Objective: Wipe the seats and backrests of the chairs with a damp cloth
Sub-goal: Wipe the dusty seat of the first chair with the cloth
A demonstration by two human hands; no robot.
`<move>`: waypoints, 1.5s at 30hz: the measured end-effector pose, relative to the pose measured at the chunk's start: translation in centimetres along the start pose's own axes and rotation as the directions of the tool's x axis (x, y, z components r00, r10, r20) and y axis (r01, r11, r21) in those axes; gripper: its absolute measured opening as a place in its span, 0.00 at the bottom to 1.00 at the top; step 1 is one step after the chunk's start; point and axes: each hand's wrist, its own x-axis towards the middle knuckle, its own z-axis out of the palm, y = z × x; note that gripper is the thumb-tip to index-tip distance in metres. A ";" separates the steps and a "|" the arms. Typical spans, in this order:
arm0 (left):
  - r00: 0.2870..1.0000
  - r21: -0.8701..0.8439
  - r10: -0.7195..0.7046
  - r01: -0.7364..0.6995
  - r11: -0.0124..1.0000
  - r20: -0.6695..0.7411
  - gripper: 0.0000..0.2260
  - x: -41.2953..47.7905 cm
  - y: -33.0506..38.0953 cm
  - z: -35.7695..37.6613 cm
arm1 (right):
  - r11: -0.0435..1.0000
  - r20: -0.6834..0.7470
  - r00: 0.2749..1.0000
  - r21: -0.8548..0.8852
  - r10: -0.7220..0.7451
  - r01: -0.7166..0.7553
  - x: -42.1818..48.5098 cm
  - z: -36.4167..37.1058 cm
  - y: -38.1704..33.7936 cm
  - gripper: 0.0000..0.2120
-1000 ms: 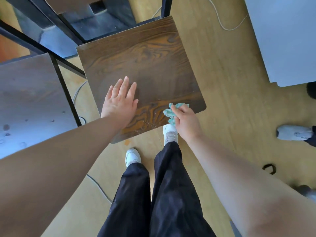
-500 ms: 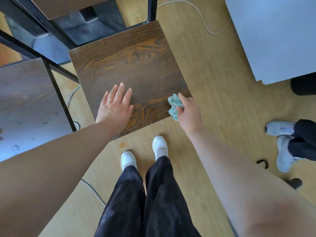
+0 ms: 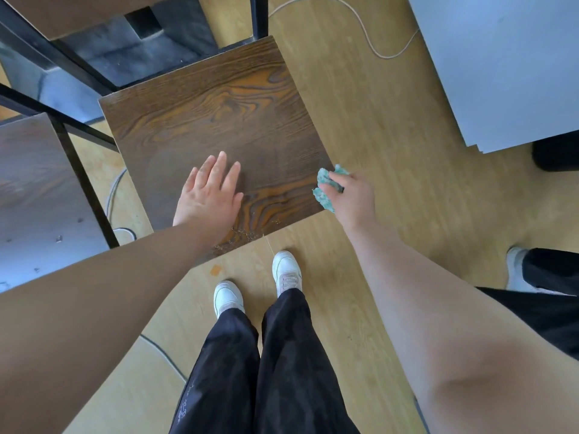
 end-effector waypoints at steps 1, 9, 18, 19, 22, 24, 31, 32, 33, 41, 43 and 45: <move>1.000 0.002 0.000 0.000 1.000 0.004 0.26 0.1 0.0 0.0 | 1.000 -0.019 1.000 0.007 0.000 0.000 -0.1 0.2 0.0 0.17; 1.000 -0.019 -0.014 0.014 1.000 -0.006 0.26 0.1 -0.9 0.1 | 1.000 -0.058 0.998 0.029 -0.005 0.007 -1.5 2.2 -1.2 0.15; 0.995 -0.078 -0.096 0.096 0.992 -0.004 0.26 -2.9 -4.4 1.3 | 0.985 0.046 0.989 -0.103 -0.137 0.141 -4.8 5.6 -4.3 0.17; 0.994 -0.084 -0.108 0.107 0.991 -0.004 0.26 -3.5 -4.9 1.5 | 0.982 0.063 0.987 -0.108 -0.150 0.156 -5.3 6.1 -4.6 0.17; 0.990 -0.091 -0.143 0.142 0.986 0.005 0.26 -5.0 -6.3 2.1 | 0.971 0.108 0.974 -0.115 -0.198 0.210 -7.1 7.6 -5.6 0.17; 0.988 -0.098 -0.155 0.154 0.983 -0.001 0.26 -5.6 -6.9 2.3 | 0.965 0.132 0.966 -0.113 -0.220 0.235 -8.1 8.4 -6.0 0.17; 0.974 -0.154 -0.228 0.223 0.962 -0.014 0.25 -8.5 -10.0 3.5 | 0.918 0.212 0.917 -0.143 -0.337 0.371 -11.6 12.1 -7.3 0.15; 0.972 -0.160 -0.236 0.231 0.960 -0.016 0.25 -8.8 -10.4 3.6 | 0.912 0.221 0.910 -0.141 -0.351 0.386 -12.1 12.5 -7.5 0.15; 0.970 -0.164 -0.242 0.236 0.958 -0.018 0.25 -9.1 -10.7 3.8 | 0.905 0.229 0.902 -0.138 -0.366 0.402 -12.5 13.0 -7.8 0.15; 0.961 -0.178 -0.277 0.269 0.947 -0.024 0.25 -10.8 -12.5 4.8 | 0.849 0.320 0.823 -0.091 -0.469 0.520 -15.5 16.7 -10.1 0.13; 0.959 -0.176 -0.284 0.274 0.945 -0.028 0.25 -11.1 -12.5 4.9 | 0.859 0.381 0.808 -0.065 -0.449 0.508 -15.9 17.3 -10.8 0.13; 0.958 -0.175 -0.287 0.278 0.944 -0.026 0.25 -11.4 -12.4 4.8 | 0.878 0.425 0.804 -0.042 -0.416 0.476 -15.9 17.4 -11.4 0.13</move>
